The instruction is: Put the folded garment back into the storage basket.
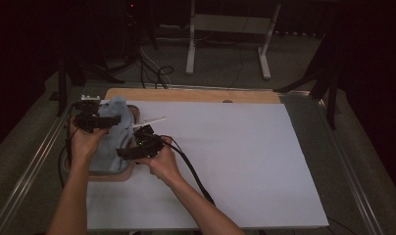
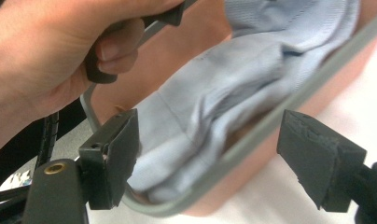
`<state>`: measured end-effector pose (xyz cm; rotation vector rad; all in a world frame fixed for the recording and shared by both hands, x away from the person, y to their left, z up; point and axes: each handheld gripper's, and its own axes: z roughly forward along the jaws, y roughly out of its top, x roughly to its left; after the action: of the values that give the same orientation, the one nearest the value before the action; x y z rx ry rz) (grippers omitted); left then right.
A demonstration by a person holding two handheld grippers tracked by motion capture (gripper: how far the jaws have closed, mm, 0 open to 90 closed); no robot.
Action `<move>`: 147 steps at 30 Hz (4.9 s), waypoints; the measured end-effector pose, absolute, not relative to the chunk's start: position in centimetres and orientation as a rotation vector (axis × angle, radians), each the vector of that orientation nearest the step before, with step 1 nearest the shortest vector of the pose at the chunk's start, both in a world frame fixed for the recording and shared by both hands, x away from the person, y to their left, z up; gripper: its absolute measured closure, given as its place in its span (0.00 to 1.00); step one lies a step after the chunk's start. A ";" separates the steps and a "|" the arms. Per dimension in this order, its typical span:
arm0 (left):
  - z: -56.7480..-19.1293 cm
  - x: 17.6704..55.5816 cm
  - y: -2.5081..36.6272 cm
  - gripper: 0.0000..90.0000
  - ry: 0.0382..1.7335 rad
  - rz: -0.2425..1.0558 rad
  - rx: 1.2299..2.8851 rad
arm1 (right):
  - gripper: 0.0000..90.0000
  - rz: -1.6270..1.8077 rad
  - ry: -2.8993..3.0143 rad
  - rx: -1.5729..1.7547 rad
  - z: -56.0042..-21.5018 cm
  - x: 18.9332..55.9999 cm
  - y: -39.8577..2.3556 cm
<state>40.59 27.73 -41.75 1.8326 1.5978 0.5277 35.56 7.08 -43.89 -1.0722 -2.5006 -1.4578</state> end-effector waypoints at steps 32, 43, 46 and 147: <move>-45.9 40.2 25.3 0.43 1.593 0.425 2.021 | 0.24 -1.515 -2.546 -1.155 -43.1 36.1 0.9; -47.4 41.1 25.1 0.52 1.712 0.402 2.151 | 0.24 -1.530 -2.546 -1.196 -43.0 36.3 -0.9; -47.3 41.2 25.2 0.52 1.727 0.402 2.135 | 0.24 -1.537 -2.545 -1.195 -43.0 36.4 -1.2; -43.5 25.5 22.9 0.00 1.106 0.646 1.746 | 0.15 -1.905 -2.626 -1.400 -44.4 28.4 -25.2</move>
<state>25.53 22.93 -43.52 1.7465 1.1063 0.6465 28.37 -25.17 -44.37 -1.4001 -2.6264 -1.9046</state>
